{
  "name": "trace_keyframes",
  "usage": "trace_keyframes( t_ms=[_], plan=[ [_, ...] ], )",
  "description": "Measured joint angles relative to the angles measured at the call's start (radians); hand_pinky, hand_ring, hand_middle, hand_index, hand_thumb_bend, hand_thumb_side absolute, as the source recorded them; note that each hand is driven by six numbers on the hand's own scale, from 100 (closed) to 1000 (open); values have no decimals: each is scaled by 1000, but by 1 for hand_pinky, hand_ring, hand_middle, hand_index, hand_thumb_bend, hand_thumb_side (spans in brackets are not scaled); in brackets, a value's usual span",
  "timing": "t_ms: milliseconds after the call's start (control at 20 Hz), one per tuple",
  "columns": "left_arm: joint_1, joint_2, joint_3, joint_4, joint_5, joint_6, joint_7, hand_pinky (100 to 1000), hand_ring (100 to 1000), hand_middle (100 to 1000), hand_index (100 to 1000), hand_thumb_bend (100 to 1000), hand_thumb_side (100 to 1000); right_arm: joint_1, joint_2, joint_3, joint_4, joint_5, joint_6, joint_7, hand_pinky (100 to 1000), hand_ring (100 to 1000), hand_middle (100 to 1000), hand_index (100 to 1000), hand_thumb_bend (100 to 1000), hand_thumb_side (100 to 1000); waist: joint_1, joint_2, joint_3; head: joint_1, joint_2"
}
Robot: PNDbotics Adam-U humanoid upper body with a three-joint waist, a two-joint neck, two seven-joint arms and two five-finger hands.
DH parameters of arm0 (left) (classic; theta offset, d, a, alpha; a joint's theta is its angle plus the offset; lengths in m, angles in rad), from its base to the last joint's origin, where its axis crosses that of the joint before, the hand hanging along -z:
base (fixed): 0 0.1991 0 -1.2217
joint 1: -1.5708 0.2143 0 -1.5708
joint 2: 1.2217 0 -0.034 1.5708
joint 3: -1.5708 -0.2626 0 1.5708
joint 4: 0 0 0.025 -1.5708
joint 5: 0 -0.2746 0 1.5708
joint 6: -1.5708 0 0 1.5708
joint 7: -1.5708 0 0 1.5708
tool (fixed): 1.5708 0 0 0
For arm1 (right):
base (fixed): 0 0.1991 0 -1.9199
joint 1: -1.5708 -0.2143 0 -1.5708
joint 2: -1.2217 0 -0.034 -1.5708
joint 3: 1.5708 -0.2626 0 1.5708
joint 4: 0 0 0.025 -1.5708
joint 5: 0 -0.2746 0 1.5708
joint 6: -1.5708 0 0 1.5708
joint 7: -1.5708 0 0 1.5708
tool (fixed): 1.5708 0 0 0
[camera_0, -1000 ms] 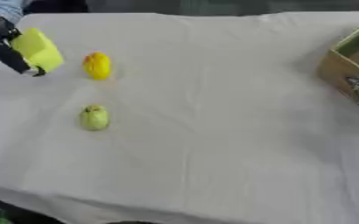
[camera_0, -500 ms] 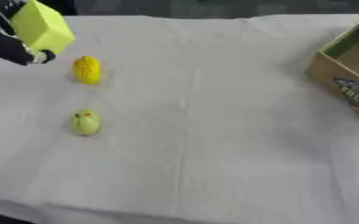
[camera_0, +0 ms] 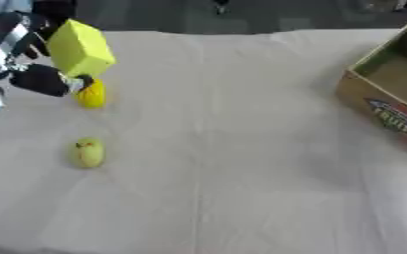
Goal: Pick up the objects with one hand, pass them to the other hand, and then place them into the box on the other side of the table.
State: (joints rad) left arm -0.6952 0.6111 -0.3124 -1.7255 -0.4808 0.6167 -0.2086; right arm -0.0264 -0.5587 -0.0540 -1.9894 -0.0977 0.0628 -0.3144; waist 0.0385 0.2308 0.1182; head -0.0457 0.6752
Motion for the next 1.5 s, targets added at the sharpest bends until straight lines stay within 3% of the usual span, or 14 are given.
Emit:
trace_keyframes(
  t_ms=[450, 850, 1000, 1500],
  plan=[
    [-1, -158, -38, 62, 1, -129, 121, 633, 587, 502, 494, 249, 100, -9, 0, 1, 0, -6, -4, 4, 1000, 929, 899, 1000, 100, 526, -12, 5, -6, -23, -18],
    [-1, -246, -64, 130, -19, -257, 182, 625, 579, 495, 492, 252, 100, -49, -10, 26, 0, -13, -10, 39, 1000, 932, 901, 1000, 100, 523, -15, 5, -7, -17, -18],
    [-1, -262, -71, 147, -41, -281, 188, 622, 576, 493, 492, 258, 100, -76, -51, 49, 0, -12, -21, 72, 1000, 932, 898, 1000, 100, 507, -17, 5, -8, -17, -15],
    [3, -269, -79, 148, -83, -320, 214, 613, 569, 485, 487, 264, 100, -220, -287, 171, 0, 33, -84, 196, 1000, 929, 894, 965, 100, 369, -27, 4, -6, -10, 6]
  ],
)
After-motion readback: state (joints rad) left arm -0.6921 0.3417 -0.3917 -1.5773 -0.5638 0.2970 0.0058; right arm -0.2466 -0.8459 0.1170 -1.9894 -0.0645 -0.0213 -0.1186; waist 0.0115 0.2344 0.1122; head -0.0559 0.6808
